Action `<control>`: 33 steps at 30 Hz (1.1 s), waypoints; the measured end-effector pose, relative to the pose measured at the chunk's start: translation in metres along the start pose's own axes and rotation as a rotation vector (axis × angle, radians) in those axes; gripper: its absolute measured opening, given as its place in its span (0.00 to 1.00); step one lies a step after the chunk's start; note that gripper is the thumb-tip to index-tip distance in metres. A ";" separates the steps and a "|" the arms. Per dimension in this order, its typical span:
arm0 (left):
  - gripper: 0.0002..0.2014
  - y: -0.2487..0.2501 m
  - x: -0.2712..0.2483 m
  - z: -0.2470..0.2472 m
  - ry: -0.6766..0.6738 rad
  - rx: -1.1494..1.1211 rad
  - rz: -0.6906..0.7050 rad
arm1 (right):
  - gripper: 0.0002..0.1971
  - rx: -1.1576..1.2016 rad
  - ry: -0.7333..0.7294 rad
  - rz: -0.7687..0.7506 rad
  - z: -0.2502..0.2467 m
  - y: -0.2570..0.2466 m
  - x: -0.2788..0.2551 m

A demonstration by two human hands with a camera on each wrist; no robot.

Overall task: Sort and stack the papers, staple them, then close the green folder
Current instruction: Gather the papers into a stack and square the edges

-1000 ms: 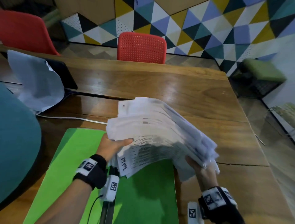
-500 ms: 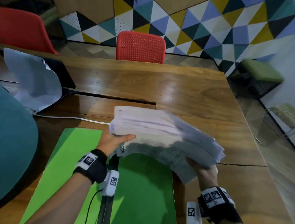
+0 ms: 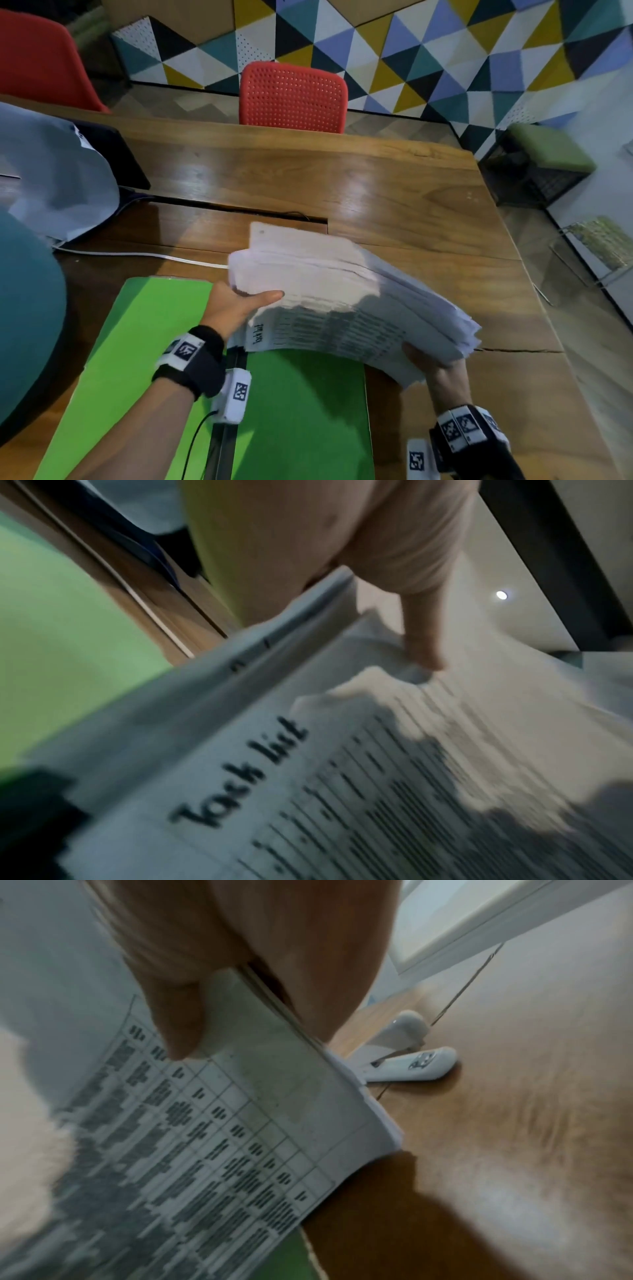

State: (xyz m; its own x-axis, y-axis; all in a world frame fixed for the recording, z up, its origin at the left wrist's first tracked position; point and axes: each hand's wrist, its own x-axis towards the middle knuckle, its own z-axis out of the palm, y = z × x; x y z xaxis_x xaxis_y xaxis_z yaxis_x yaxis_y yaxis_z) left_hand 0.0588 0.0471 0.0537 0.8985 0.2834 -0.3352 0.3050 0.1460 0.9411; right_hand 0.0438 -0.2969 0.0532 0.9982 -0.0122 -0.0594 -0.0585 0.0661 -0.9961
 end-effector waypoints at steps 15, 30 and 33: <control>0.28 0.003 -0.009 -0.013 -0.038 -0.042 0.057 | 0.28 -0.209 0.042 0.261 -0.015 0.020 -0.007; 0.25 -0.012 -0.019 0.014 -0.034 -0.100 0.062 | 0.22 -0.163 0.008 -0.032 0.001 -0.009 -0.019; 0.19 -0.013 -0.021 0.029 0.016 -0.140 0.089 | 0.25 -0.116 0.048 -0.053 0.003 -0.003 -0.014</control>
State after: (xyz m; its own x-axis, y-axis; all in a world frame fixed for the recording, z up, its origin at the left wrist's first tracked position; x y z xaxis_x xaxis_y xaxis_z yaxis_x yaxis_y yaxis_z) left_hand 0.0453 0.0114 0.0499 0.9145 0.3158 -0.2529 0.1767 0.2505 0.9518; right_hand 0.0297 -0.2942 0.0574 0.9981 -0.0608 -0.0069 -0.0100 -0.0518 -0.9986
